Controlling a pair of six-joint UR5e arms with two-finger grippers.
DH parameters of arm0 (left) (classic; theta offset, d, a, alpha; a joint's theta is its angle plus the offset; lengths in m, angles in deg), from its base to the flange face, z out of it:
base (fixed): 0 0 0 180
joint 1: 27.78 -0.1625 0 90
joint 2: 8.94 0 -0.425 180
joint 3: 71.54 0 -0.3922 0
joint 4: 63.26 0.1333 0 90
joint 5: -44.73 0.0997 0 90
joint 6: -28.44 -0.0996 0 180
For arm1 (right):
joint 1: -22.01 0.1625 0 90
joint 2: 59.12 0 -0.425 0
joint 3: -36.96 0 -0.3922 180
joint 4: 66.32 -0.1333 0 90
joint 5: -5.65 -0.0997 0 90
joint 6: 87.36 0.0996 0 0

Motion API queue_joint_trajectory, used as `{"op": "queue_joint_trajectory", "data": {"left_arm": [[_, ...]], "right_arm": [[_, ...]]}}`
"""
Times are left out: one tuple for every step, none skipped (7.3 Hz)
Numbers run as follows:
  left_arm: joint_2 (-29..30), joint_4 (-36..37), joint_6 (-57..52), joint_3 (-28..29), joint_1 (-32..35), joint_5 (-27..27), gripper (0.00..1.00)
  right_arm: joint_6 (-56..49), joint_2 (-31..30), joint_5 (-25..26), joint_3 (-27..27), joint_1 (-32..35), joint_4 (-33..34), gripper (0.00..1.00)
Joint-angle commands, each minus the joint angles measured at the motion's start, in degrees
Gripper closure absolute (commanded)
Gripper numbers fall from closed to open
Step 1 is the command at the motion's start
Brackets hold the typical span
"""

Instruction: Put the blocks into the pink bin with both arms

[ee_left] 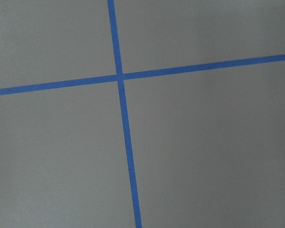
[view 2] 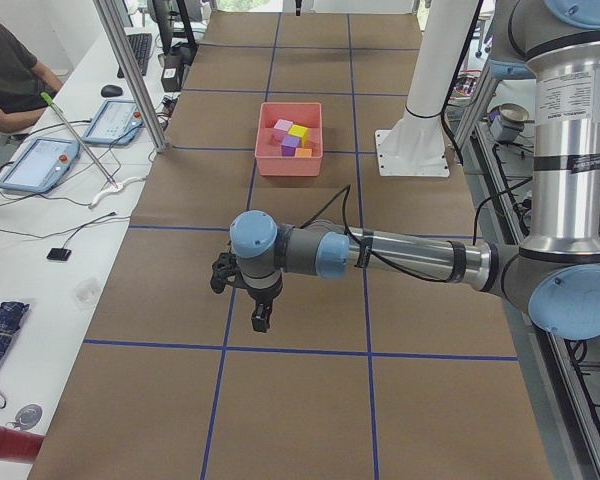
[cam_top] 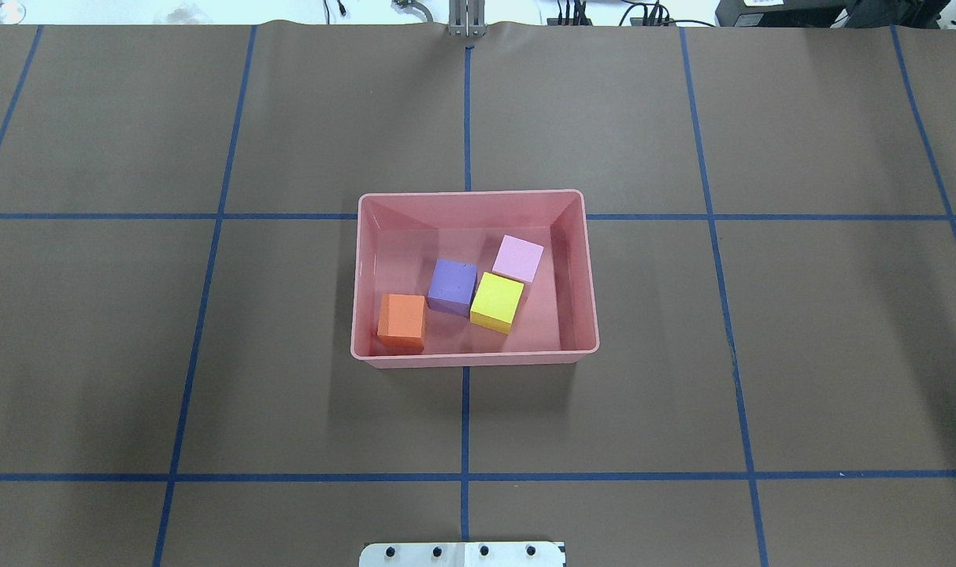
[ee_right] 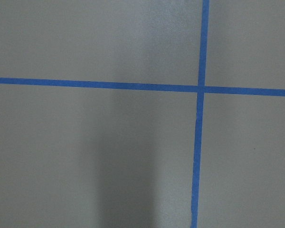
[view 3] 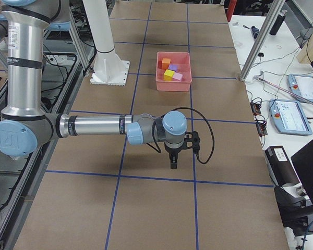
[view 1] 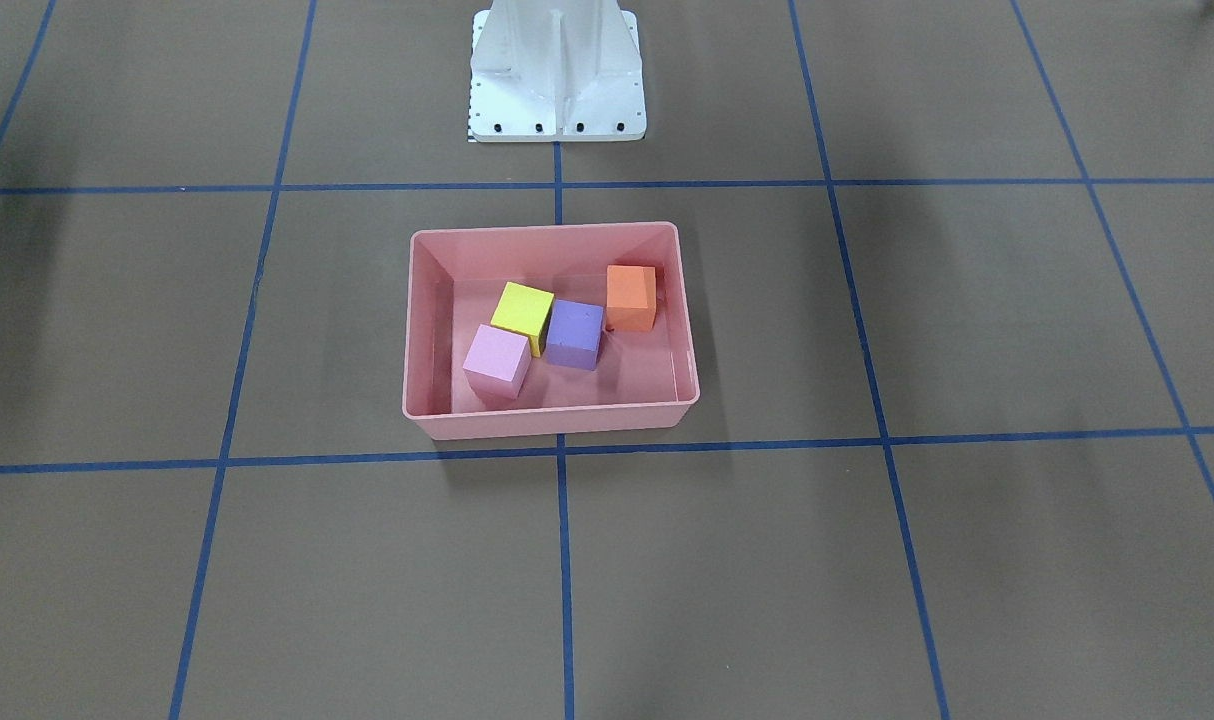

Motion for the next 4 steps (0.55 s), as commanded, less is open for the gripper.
{"op": "queue_joint_trajectory", "data": {"left_arm": [[-0.4,0.0,0.1,-0.5,0.0,1.1,0.0],[-0.5,0.1,0.4,-2.3,0.1,1.3,0.0],[-0.5,0.4,0.3,-2.0,0.1,1.1,0.0],[-0.5,0.7,0.2,-1.8,0.5,1.6,0.0]], "right_arm": [[0.2,-0.3,0.0,0.5,0.0,0.0,0.0],[0.1,-0.1,0.2,0.0,0.0,0.0,0.0],[0.1,0.0,0.3,-0.2,0.0,0.0,0.0],[0.1,0.2,0.5,-0.2,0.0,0.0,0.0]]}}
